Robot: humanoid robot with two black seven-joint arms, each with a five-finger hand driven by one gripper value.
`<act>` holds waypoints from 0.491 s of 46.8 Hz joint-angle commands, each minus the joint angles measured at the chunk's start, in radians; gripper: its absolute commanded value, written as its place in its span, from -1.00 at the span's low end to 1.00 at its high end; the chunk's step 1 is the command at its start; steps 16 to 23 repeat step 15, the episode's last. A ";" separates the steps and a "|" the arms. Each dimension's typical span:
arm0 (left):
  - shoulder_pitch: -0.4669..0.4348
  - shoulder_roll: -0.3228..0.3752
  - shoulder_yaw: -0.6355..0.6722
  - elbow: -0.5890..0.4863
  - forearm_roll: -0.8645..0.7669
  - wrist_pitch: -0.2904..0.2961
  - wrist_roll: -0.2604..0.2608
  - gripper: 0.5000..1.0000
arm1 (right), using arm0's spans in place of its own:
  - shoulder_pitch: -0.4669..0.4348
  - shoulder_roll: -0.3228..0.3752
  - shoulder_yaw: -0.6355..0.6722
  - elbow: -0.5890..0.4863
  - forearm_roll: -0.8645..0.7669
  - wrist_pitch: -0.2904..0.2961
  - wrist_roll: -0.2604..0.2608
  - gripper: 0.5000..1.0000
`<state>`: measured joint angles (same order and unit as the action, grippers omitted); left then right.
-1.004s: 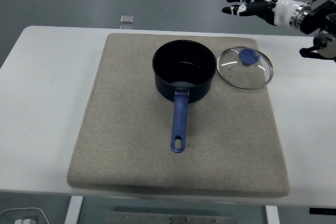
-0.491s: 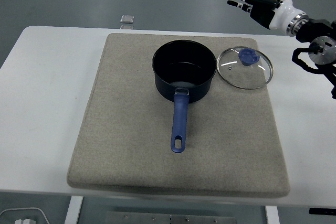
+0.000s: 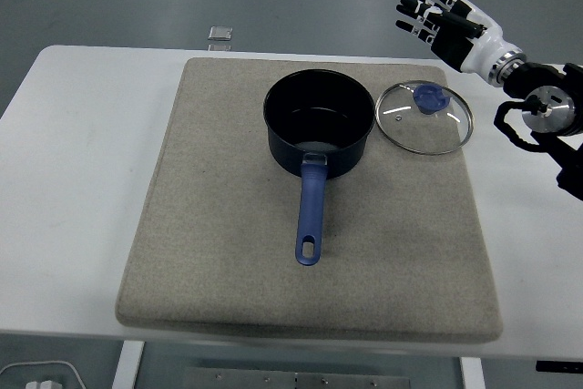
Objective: Lift the pot lid and place it to the right of the pot.
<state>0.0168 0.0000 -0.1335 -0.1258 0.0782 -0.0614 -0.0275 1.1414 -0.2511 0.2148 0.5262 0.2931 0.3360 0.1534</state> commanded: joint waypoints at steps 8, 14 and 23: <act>0.000 0.000 0.000 0.000 0.000 0.000 0.000 1.00 | 0.000 0.001 0.000 0.002 -0.002 0.001 0.002 0.65; 0.000 0.000 0.000 0.000 0.000 0.000 0.000 1.00 | -0.006 0.001 -0.002 0.002 -0.006 -0.002 0.002 0.65; 0.000 0.000 0.000 0.000 0.000 0.000 0.000 1.00 | -0.008 0.001 -0.002 0.002 -0.009 -0.002 0.003 0.65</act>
